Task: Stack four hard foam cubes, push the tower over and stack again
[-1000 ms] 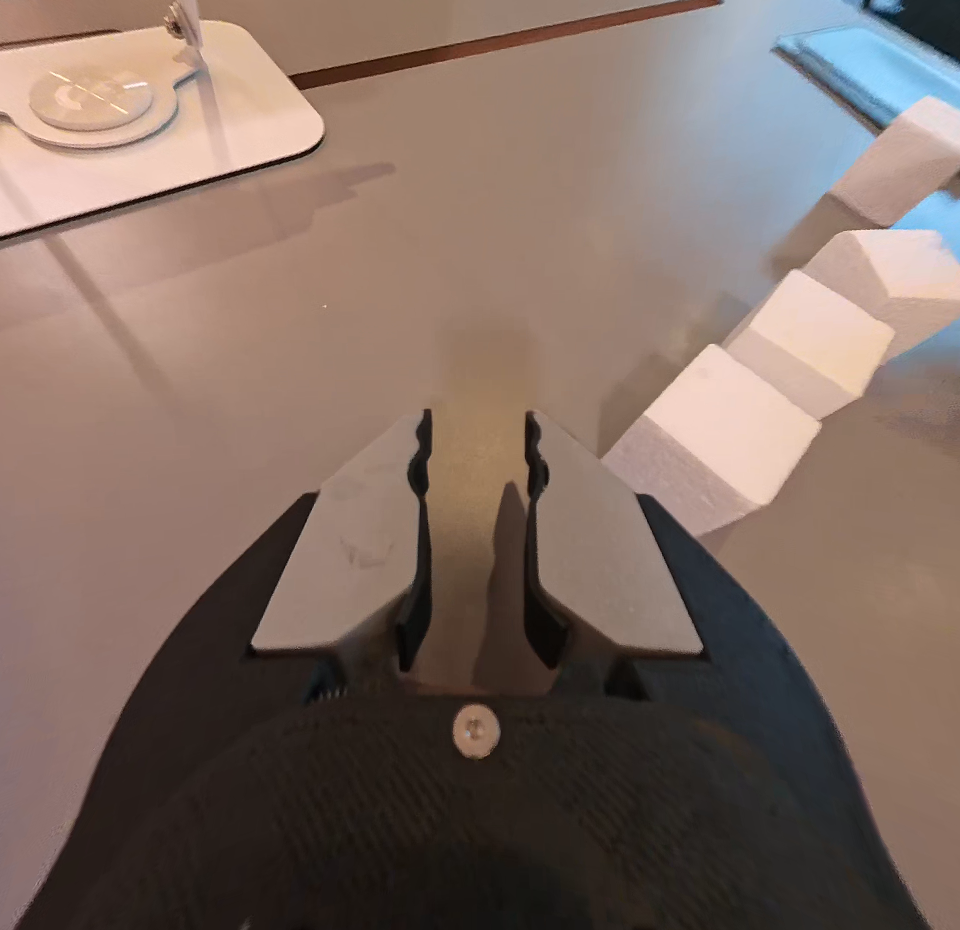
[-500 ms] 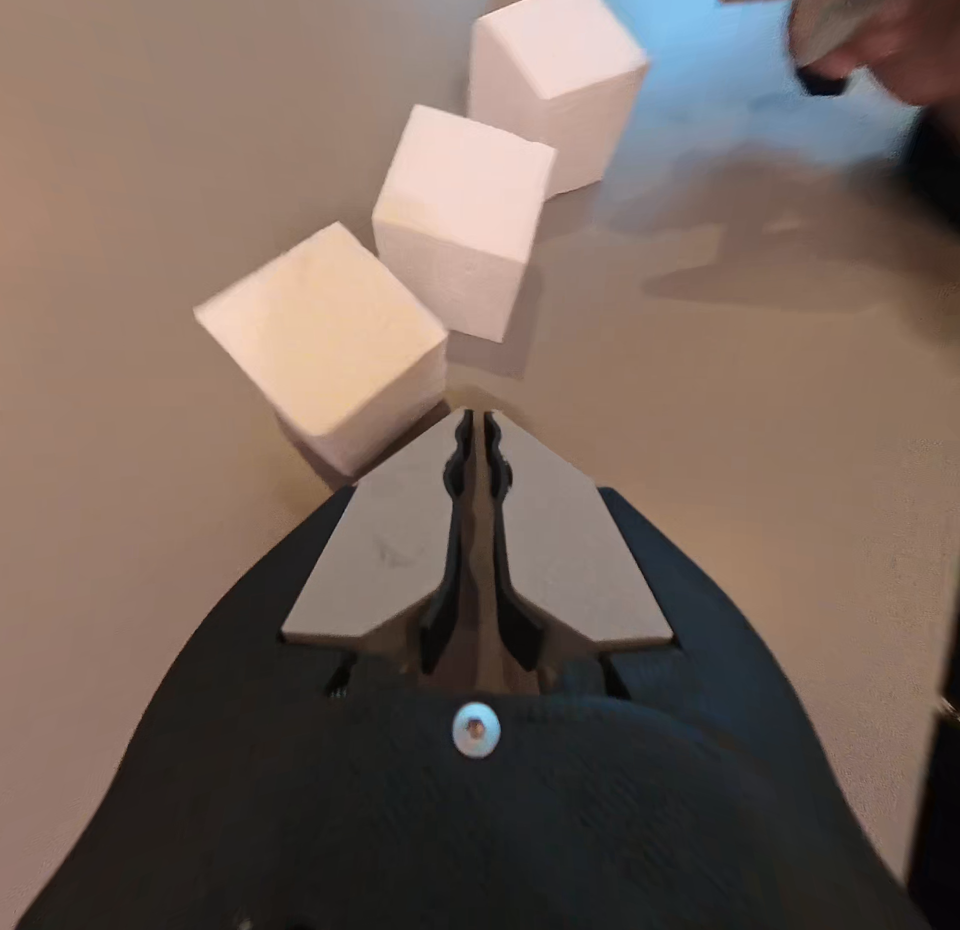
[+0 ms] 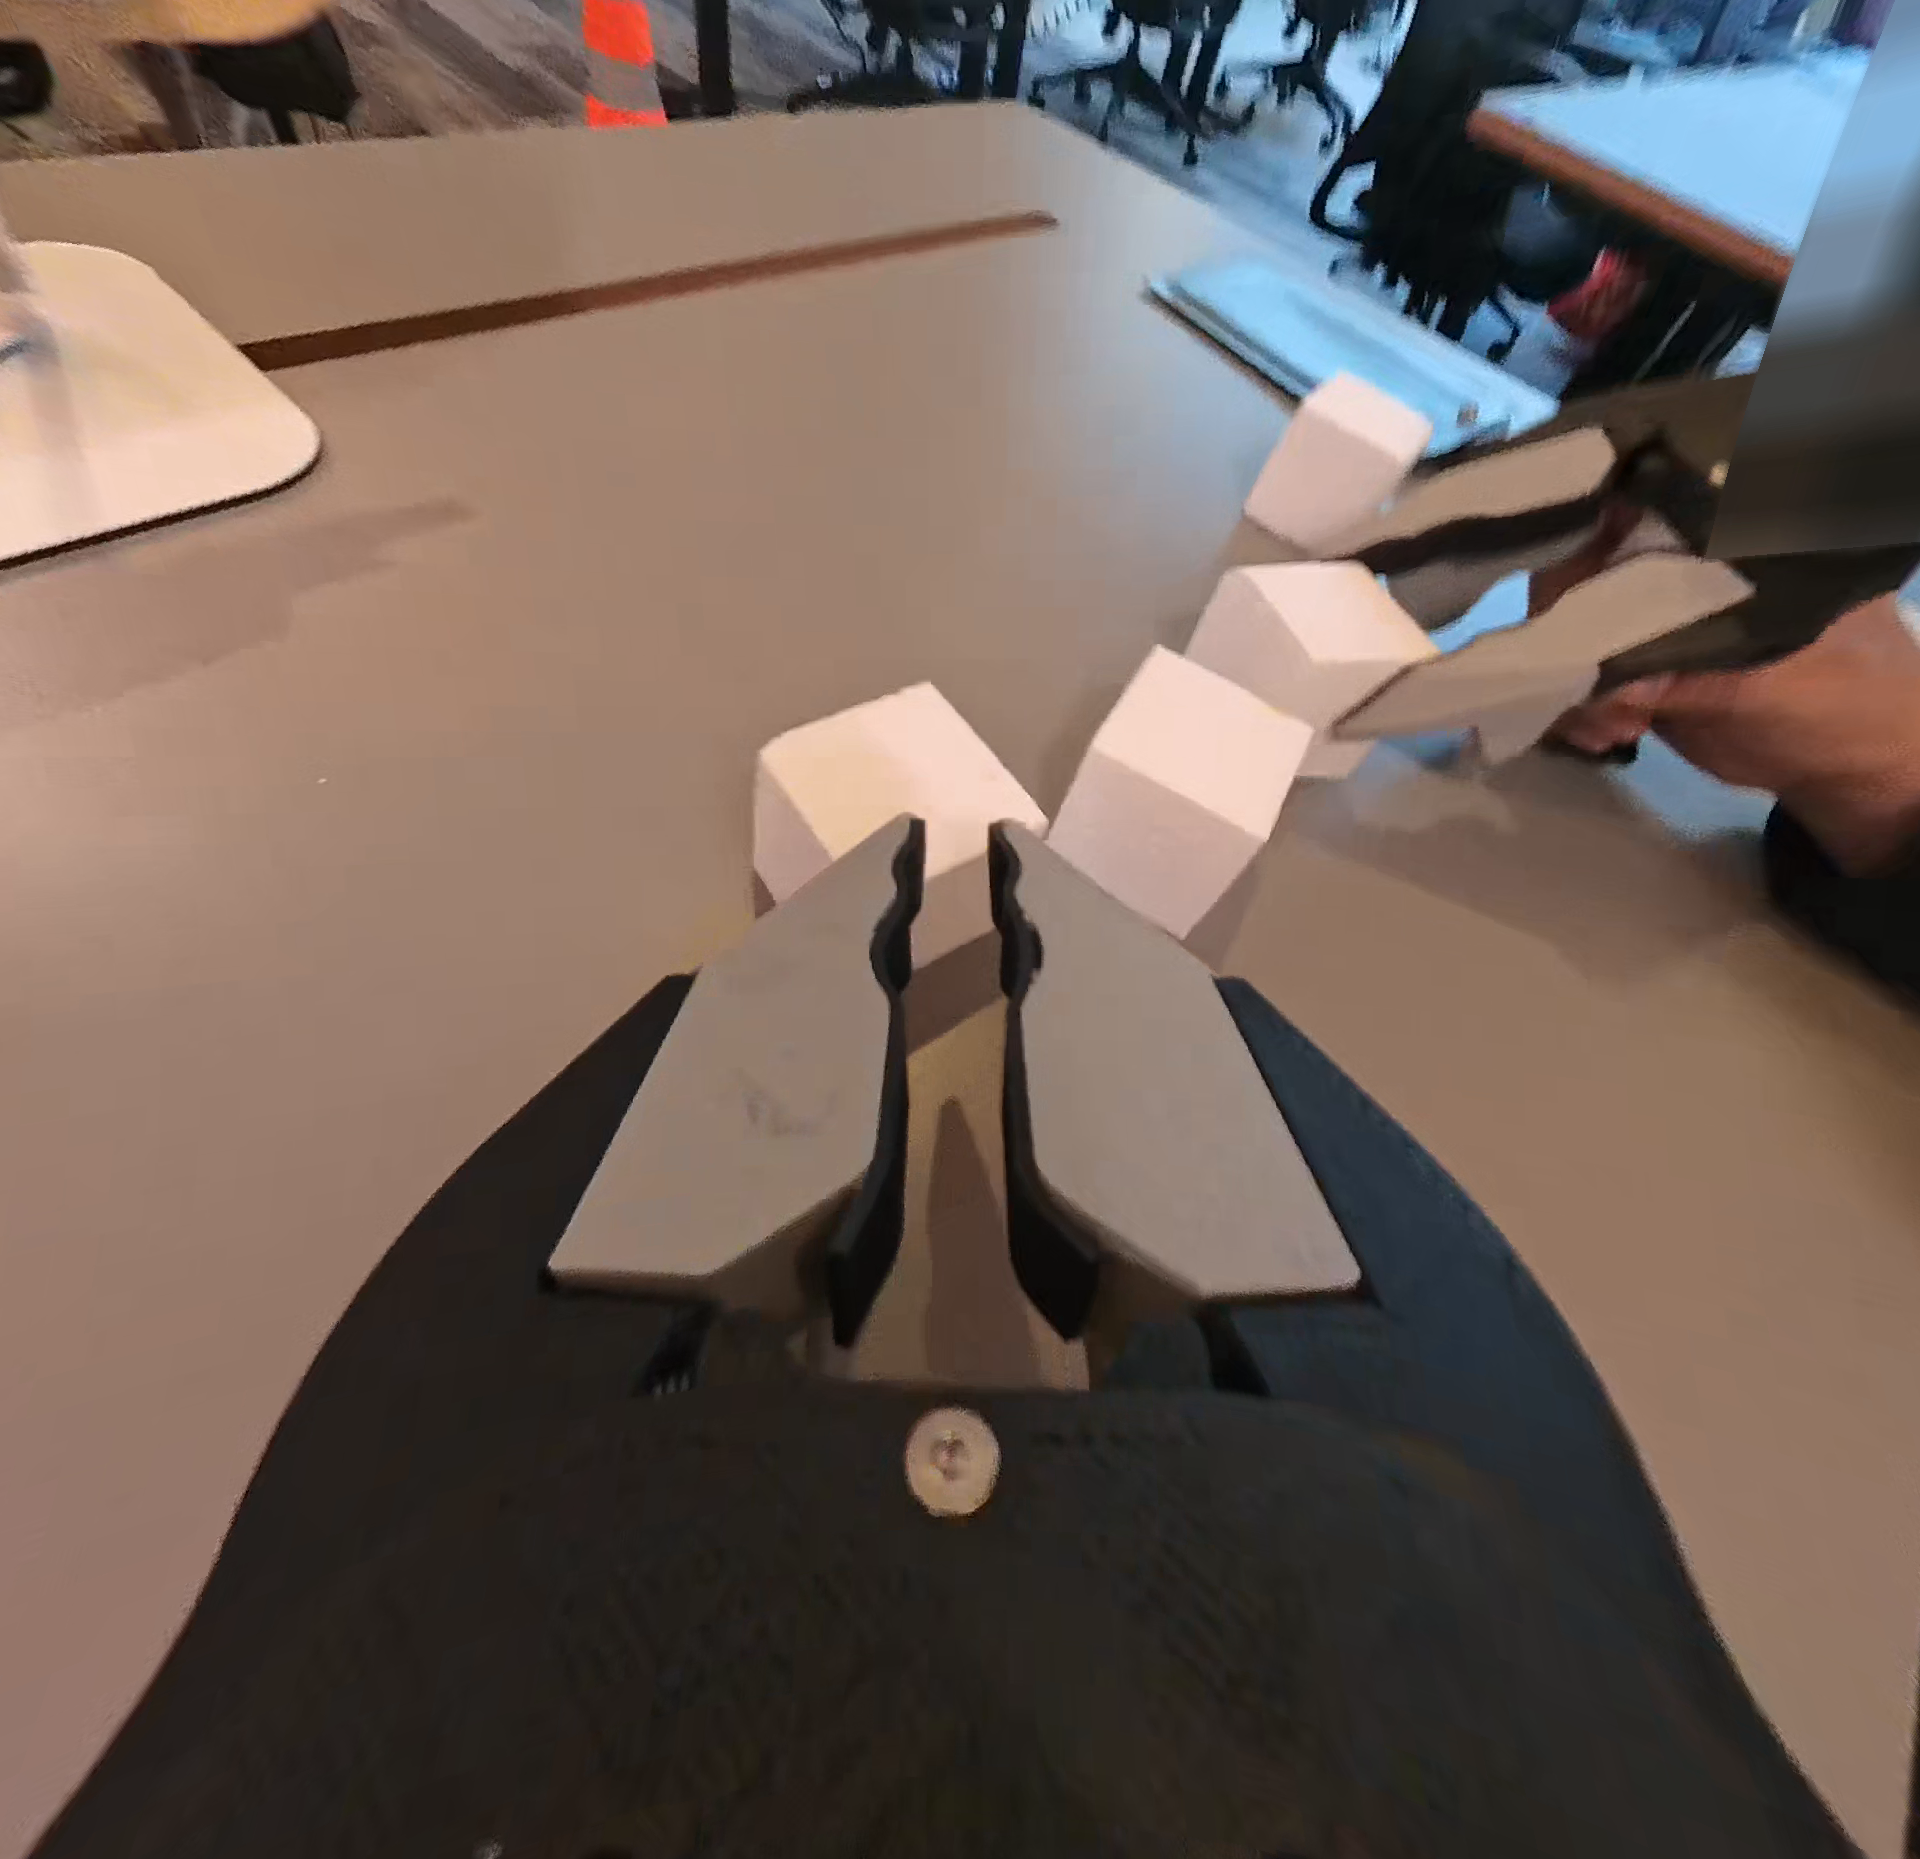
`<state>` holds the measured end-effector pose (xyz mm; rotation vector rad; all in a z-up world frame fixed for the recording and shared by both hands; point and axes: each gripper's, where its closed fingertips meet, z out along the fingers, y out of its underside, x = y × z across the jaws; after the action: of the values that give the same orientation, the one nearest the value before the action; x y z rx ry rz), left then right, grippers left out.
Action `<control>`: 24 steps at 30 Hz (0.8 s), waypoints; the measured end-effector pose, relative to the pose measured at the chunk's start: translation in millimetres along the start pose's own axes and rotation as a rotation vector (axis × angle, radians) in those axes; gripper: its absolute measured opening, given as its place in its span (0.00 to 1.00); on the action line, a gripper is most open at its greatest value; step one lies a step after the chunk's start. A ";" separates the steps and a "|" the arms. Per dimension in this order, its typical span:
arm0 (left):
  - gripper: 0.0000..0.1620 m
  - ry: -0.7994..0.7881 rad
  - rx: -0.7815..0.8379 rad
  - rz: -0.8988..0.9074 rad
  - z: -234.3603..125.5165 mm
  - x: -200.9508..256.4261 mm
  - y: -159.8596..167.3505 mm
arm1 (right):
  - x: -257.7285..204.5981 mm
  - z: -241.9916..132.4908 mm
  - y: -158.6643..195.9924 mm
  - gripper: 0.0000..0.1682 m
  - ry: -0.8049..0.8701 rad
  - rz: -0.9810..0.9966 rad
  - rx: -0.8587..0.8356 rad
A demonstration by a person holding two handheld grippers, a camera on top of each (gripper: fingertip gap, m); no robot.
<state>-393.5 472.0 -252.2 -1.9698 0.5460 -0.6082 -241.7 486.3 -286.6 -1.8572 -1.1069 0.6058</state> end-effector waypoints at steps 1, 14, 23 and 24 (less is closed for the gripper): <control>0.07 0.002 0.026 -0.028 -3.8 -4.0 -3.6 | -1.6 -4.4 -2.7 0.33 -0.009 0.006 0.023; 0.08 -0.097 0.076 -0.045 -17.8 -30.4 -9.8 | -146.5 16.5 -29.1 0.33 -0.378 -0.285 0.062; 0.10 -0.080 0.072 -0.074 -18.0 -32.0 -8.4 | -140.7 47.8 -22.1 0.42 -0.335 -0.340 -0.040; 0.10 -0.074 0.073 -0.074 -18.2 -30.9 -8.8 | -139.0 40.2 -26.3 0.42 -0.350 -0.340 -0.011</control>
<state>-427.7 482.3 -242.6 -1.9422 0.4011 -0.5903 -351.3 388.2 -287.4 -1.5541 -1.6159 0.7405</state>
